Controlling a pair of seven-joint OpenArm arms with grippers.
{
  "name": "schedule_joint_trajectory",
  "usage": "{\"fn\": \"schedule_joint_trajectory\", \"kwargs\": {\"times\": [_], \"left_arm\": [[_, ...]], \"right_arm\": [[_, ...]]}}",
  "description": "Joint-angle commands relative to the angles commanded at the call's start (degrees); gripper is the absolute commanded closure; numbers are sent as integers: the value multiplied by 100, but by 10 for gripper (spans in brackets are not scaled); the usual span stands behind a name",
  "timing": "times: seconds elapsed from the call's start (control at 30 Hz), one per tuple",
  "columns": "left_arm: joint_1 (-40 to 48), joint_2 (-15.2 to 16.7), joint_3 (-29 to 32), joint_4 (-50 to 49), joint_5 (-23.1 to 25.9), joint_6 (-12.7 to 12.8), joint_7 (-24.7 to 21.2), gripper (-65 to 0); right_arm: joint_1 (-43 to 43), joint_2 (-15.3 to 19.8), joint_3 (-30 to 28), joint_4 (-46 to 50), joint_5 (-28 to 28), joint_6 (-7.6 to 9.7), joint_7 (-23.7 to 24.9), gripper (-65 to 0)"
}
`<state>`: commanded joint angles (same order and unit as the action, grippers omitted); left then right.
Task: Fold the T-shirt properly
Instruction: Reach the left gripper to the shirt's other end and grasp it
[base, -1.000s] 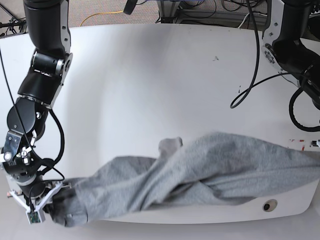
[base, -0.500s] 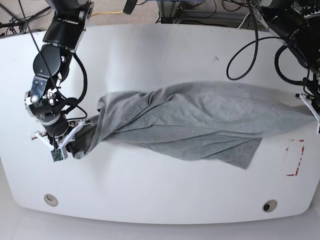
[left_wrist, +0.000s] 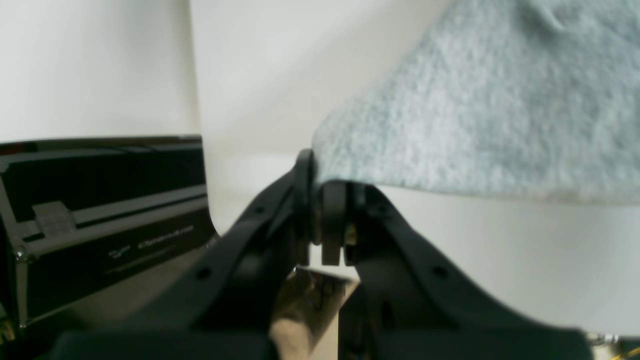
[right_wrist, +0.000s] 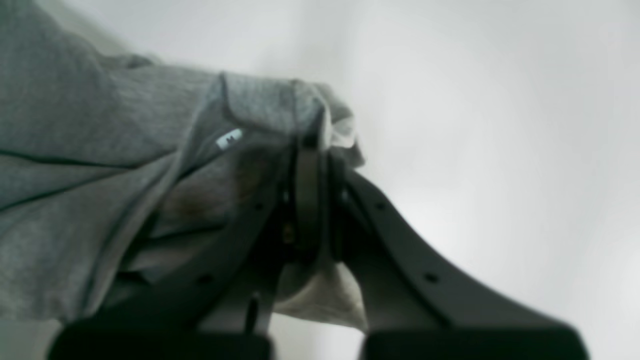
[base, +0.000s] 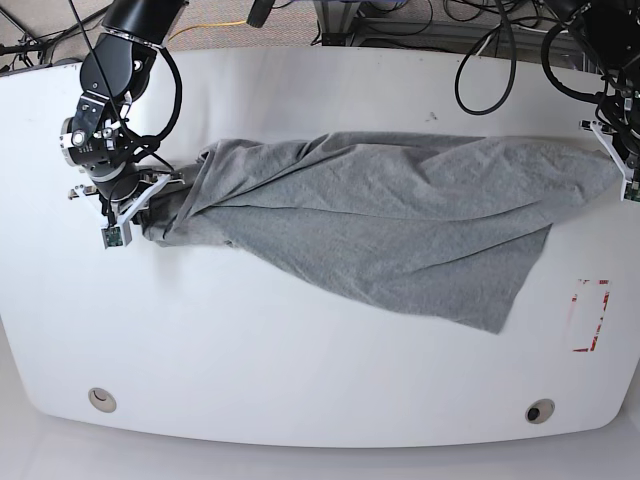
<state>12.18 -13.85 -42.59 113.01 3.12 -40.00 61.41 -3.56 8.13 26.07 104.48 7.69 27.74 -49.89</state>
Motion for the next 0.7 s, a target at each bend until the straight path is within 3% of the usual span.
{"fn": "schedule_joint_trajectory", "kwargs": {"times": [0.07, 0.23, 0.3, 0.47, 0.53, 0.7], "left_arm": [[79, 9, 0, -62, 0, 0, 0, 0], [229, 9, 18, -105, 0, 0, 26, -25], [281, 18, 26, -88, 0, 0, 26, -86], [536, 9, 35, -88, 0, 0, 26, -415], [642, 9, 44, -88, 0, 0, 26, -493], [598, 9, 26, -53, -9, 0, 26, -492]], "right_arm": [[-35, -35, 0, 0, 0, 9, 0, 0], [-53, -79, 0, 0, 0, 422, 0, 0], [-53, -79, 0, 0, 0, 492, 0, 0], [-53, -88, 0, 0, 0, 501, 0, 0], [-53, -88, 0, 0, 0, 501, 0, 0], [-53, -88, 0, 0, 0, 501, 0, 0]]}}
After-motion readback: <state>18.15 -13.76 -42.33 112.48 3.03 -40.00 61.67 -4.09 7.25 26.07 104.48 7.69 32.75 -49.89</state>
